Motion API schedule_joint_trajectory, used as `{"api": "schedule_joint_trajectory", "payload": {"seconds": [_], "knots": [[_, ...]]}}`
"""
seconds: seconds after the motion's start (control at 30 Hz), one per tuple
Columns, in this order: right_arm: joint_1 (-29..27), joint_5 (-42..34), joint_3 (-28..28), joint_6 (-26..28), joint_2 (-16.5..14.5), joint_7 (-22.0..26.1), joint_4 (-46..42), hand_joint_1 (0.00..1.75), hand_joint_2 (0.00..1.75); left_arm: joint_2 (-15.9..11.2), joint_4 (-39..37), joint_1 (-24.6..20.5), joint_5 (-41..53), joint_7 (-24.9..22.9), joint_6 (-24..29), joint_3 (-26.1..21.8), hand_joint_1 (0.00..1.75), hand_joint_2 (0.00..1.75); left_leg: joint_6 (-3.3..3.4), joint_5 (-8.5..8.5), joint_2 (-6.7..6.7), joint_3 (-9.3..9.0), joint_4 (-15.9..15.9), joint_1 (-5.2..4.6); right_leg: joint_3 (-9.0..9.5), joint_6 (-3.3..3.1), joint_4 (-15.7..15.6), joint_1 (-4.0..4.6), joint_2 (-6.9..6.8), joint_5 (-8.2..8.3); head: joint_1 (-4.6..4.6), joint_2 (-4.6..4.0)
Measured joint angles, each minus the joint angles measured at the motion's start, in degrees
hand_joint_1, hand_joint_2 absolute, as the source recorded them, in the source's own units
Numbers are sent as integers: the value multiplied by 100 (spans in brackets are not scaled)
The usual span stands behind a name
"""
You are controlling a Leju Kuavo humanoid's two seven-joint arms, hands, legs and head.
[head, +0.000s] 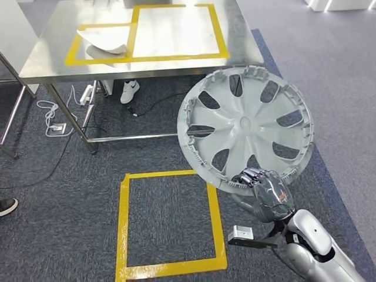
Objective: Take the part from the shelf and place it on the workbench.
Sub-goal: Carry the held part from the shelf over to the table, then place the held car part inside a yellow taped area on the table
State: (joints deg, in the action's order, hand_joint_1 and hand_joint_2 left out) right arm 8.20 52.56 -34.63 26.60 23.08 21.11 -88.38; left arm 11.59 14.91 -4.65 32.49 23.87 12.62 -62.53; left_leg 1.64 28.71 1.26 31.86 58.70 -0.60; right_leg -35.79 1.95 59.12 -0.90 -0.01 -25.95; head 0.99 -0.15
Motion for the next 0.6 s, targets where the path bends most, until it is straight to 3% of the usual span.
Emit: {"api": "schedule_joint_trajectory", "payload": {"seconds": [0.07, 0.13, 0.23, 0.27, 0.3, 0.33, 0.4, 0.43, 0.47, 0.6], "knots": [[-8, 2, 11, -2, 0, 1, -1, 175, 175, -2, 0, -1, 1, 8, 3, 1, 0, 175, -57, 32, -3, -12, -5, 7, 29, -55, -43, -7, 3, -33, -11, 0], [-8, -2, 24, -1, 0, -5, -1, 175, 175, -9, 0, -5, 3, 17, 4, 2, 0, 175, -134, 158, -25, 63, 205, 17, 94, -121, -77, -33, -11, -66, -26, 0], [-11, -3, 28, -1, 0, -8, -1, 175, 175, -14, 0, -2, 6, 32, 3, 2, 0, 175, -226, 545, -48, 629, 1245, 64, 186, -184, -89, -41, -34, -144, -46, 0], [-15, -2, 28, -2, 0, -5, -1, 175, 175, -15, 0, 5, 6, 34, 3, 1, 0, 175, -243, 589, -49, 813, 1531, 78, 223, -185, -89, -40, -32, -176, -47, 0], [-17, -1, 27, -3, 0, -2, -1, 175, 175, -17, 0, 12, 6, 35, 3, 1, 0, 175, -251, 512, -50, 912, 1626, 85, 271, -181, -88, -40, -29, -212, -48, 0], [-19, -1, 27, -4, 0, -1, -1, 175, 175, -18, 0, 16, 6, 35, 3, 1, 0, 175, -248, 312, -51, 905, 1491, 90, 332, -173, -88, -41, -25, -252, -48, 0], [-20, -2, 27, -4, 0, -1, -1, 175, 175, -24, 0, 17, 6, 36, 2, 1, 0, 175, -208, -219, -56, 674, 800, 85, 445, -139, -93, -40, -25, -343, -45, 0], [-13, -2, 27, -4, 0, -2, 0, 175, 175, -26, -1, 17, 6, 38, 3, 1, 0, 175, -180, -382, -60, 553, 482, 71, 491, -111, -92, -32, -24, -385, -44, 0], [-7, -2, 28, -4, 0, -2, 0, 175, 175, -28, -1, 15, 6, 39, 3, 1, 0, 175, -149, -429, -66, 464, 255, 58, 507, -81, -92, -26, -25, -413, -46, 0], [-1, 1, 28, -4, -2, 6, -4, 175, 175, -30, -2, 12, 16, 42, -1, 0, 0, 175, -29, -318, -67, 352, 22, 52, 508, 59, -112, -31, -29, -471, -43, 0]]}}
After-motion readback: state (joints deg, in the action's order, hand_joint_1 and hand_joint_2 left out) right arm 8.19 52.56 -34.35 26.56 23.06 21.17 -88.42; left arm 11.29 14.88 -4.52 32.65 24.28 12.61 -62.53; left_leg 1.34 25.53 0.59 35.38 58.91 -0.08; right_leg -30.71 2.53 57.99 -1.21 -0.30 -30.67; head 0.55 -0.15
